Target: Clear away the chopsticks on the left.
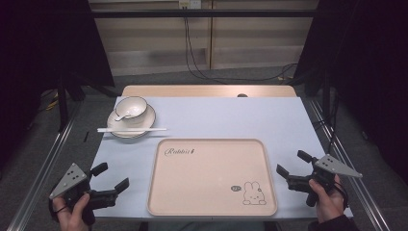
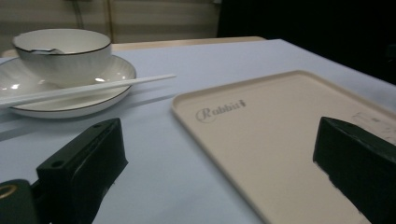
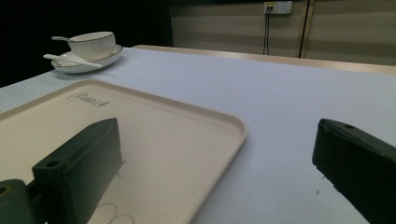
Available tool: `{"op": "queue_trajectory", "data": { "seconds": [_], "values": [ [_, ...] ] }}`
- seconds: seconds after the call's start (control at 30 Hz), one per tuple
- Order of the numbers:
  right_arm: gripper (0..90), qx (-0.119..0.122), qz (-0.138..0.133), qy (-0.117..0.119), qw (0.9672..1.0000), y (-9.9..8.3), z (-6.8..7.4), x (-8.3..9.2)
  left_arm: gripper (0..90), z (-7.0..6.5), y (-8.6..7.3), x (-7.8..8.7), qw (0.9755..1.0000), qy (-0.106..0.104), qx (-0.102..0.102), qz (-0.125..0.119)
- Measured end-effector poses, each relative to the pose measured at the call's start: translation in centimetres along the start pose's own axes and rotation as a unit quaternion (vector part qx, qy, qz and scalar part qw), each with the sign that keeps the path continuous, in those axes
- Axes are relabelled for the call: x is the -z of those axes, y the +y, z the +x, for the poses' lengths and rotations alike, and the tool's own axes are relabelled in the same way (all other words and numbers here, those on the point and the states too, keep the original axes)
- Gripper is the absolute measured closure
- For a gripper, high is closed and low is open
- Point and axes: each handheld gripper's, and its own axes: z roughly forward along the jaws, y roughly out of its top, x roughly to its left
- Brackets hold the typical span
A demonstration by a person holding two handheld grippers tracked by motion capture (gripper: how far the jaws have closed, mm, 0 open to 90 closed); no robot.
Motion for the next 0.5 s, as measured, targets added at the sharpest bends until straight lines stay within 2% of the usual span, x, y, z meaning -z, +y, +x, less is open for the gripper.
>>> {"op": "queue_trajectory", "data": {
  "seconds": [0.13, 0.23, 0.27, 0.3, 0.37, 0.43, 0.47, 0.5],
  "values": [
    [0.9, -0.003, 0.003, 0.002, 1.0, 0.0, 0.0, 0.0, 4.1, 0.5, 0.6, 0.1, 1.0, 0.0, -0.006, 0.005],
    [0.9, 0.001, 0.004, 0.004, 1.0, -0.1, -0.1, 0.0, 4.3, 1.7, 1.7, 0.0, 0.9996, -0.018, -0.006, 0.02],
    [1.0, 0.001, 0.005, 0.004, 1.0, -0.1, -0.1, 0.0, 4.3, 1.7, 1.7, 0.0, 0.9996, -0.018, -0.006, 0.02],
    [1.0, 0.001, 0.005, 0.004, 1.0, -0.1, -0.1, 0.0, 4.3, 2.2, 2.1, -0.2, 0.9992, -0.013, -0.017, 0.034],
    [1.0, -0.003, 0.002, 0.001, 1.0, 0.0, -0.1, 0.0, 4.3, 2.9, 2.5, -0.4, 0.9988, -0.012, -0.02, 0.042],
    [1.1, -0.003, 0.003, 0.0, 1.0, 0.0, -0.1, 0.0, 4.4, 4.2, 3.0, -0.6, 0.9988, -0.014, -0.012, 0.044],
    [1.1, 0.005, 0.005, 0.002, 1.0, -0.1, -0.1, 0.0, 4.4, 4.7, 3.2, -0.6, 0.9989, -0.013, -0.007, 0.044],
    [1.1, 0.0, 0.002, 0.002, 1.0, 0.0, 0.0, 0.0, 4.4, 5.2, 3.4, -0.6, 0.9989, -0.01, -0.008, 0.046]
  ]
}}
